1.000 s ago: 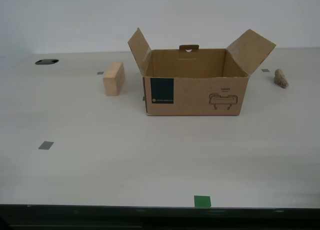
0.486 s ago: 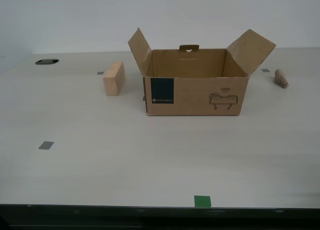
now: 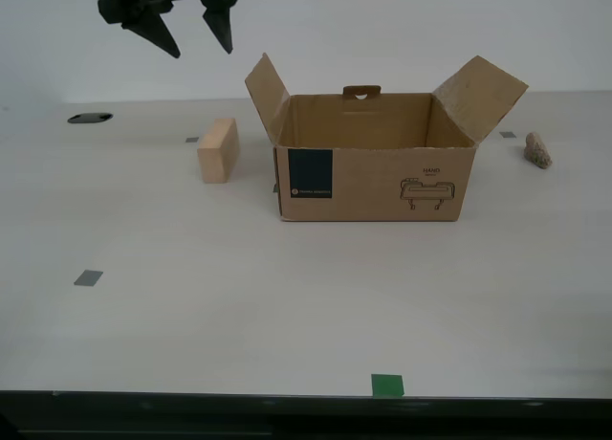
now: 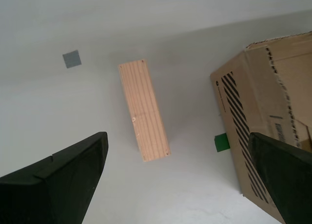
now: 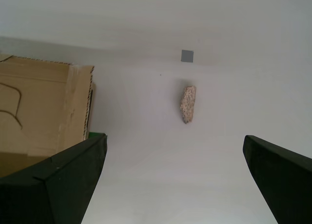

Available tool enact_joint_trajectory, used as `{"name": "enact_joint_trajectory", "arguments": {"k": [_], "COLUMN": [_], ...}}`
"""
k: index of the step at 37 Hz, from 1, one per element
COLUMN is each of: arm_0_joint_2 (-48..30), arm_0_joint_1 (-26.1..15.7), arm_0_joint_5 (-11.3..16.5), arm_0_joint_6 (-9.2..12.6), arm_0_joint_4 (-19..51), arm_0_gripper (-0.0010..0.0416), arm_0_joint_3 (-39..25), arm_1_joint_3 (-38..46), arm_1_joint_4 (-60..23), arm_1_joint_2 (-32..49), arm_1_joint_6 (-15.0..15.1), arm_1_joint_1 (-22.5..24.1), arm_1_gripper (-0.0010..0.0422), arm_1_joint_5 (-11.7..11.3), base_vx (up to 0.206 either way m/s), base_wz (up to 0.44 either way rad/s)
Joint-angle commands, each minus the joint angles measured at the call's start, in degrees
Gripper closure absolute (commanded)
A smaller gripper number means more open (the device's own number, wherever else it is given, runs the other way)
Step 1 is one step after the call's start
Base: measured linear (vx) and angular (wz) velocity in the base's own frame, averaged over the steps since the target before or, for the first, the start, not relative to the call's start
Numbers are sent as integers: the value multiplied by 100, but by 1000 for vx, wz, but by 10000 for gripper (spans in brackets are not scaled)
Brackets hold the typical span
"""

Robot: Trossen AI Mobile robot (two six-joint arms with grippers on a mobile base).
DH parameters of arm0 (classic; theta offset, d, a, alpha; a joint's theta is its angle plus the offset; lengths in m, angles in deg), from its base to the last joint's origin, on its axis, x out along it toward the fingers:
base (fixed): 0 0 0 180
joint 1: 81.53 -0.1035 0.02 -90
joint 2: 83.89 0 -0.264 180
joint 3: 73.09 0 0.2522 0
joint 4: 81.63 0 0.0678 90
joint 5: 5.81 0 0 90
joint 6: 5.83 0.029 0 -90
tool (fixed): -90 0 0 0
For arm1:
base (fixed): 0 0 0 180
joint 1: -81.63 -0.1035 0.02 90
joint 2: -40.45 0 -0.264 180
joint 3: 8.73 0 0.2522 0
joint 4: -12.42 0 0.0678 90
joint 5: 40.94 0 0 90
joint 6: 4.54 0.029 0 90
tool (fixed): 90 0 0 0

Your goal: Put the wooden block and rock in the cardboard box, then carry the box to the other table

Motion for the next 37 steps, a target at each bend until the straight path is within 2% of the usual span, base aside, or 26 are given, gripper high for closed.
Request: {"name": "enact_joint_trajectory", "arguments": {"k": [1, 6, 12, 18, 26, 37], "arm_0_joint_2": [-153, -332, -334, -431, -1023, -1867], "arm_0_joint_1": [103, 240, 278, 293, 376, 741], "arm_0_joint_5": [-52, -50, -48, -48, -50, -48], "arm_0_joint_6": [-90, -107, -111, -122, -131, -188], "arm_0_joint_4": [-168, -142, -195, -313, -503, -850], "arm_0_gripper": [16, 16, 16, 17, 16, 16], "arm_0_joint_3": [-4, -4, -4, -11, -7, -7], "arm_1_joint_3": [238, 553, 693, 623, 420, 345], "arm_1_joint_4": [-7, -85, -264, -122, -13, 11], "arm_1_joint_2": [345, 800, 1040, 1073, 1073, 1073], "arm_1_joint_6": [46, 70, 251, 249, 240, 243], "arm_1_joint_1": [-4, -15, -109, -219, -251, -262], "arm_1_gripper": [19, 19, 19, 19, 19, 19], "arm_1_joint_5": [20, 20, 35, 332, 330, 330], "base_vx": [0, 0, 0, 0, 0, 0], "base_wz": [0, 0, 0, 0, 0, 0]}}
